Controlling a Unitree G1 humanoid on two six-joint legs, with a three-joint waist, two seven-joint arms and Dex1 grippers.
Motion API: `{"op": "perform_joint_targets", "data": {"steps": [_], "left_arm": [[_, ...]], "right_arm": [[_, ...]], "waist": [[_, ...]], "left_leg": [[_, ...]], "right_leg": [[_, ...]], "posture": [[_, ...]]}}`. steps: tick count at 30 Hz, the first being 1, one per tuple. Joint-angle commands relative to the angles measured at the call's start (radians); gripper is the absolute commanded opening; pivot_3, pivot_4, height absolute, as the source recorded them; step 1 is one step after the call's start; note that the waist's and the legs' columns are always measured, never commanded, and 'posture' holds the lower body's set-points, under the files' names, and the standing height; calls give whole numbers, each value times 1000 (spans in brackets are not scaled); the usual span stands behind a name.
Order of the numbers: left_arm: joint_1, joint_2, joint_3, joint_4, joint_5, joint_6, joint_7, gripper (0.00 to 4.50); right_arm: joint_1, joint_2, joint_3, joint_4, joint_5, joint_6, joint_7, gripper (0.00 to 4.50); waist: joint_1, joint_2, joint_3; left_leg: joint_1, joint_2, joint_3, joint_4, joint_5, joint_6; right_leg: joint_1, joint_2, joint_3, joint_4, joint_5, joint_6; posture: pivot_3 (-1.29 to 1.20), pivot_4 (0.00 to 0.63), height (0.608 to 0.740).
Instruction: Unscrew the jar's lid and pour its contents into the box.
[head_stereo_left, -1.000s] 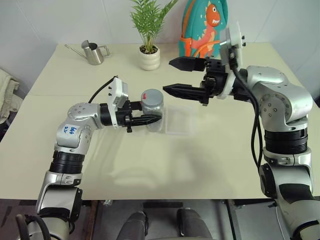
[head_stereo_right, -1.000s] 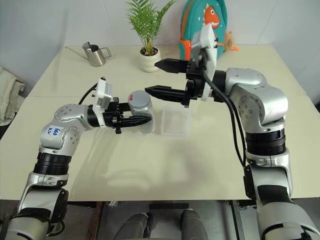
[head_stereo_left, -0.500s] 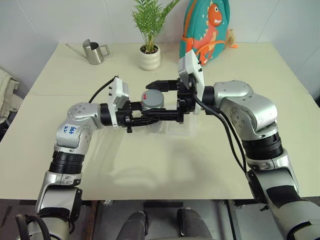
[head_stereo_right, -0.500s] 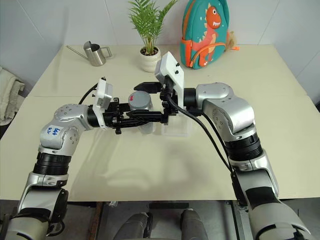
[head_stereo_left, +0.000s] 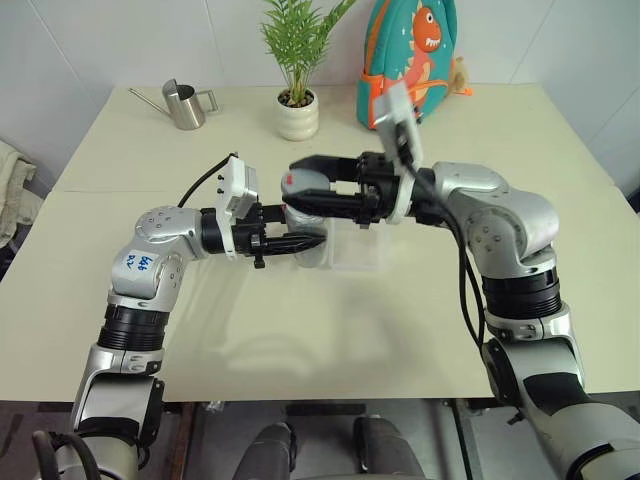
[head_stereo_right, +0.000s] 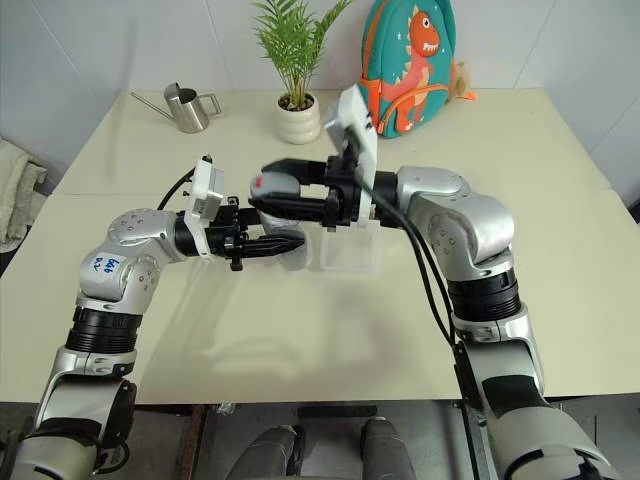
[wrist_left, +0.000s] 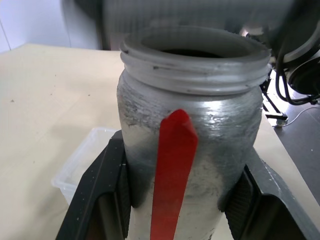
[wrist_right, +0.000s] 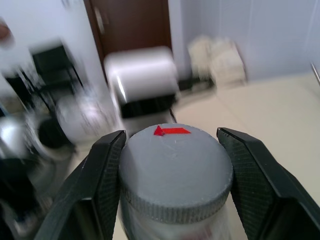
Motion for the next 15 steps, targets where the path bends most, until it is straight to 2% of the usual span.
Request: {"op": "perform_joint_targets", "data": {"steps": [1, 7, 10, 13, 15], "left_arm": [[0, 8, 8, -29, -10, -2, 0, 1923], [16, 23, 33, -47, -21, 8, 14, 1923], [25, 38, 55, -43, -32, 17, 16, 1923], [30, 46, 68, -43, -50, 36, 7, 1923], [21, 46, 71, -35, -52, 38, 6, 1923]], "right_arm": [[-18, 23, -83, -49, 115, 70, -61, 2690], [144, -174, -60, -70, -127, -116, -87, 2690], [327, -295, -99, 7, -257, -271, -79, 2690], [453, -341, -122, 86, -318, -380, -75, 2690], [526, -319, -180, 183, -350, -493, -127, 2690]], "waist": [[1, 0, 0], [14, -1, -1], [21, -2, -1], [27, -2, -1], [24, -2, -1]], "left_leg": [[0, 0, 0, 0, 0, 0], [0, -2, -1, 1, 0, 1], [0, -3, 1, 0, 0, 2], [0, -3, 3, -1, -1, 3], [0, -2, 4, 0, -1, 3]], "right_leg": [[0, 0, 0, 0, 0, 0], [1, 0, -1, 0, 0, 0], [1, -1, 1, -1, 1, 1], [0, 0, 1, -2, 1, 1], [0, 0, 1, -2, 1, 1]], "posture": [[0, 150, 740], [0, 150, 740], [0, 150, 740], [0, 150, 740], [0, 150, 740]]}}
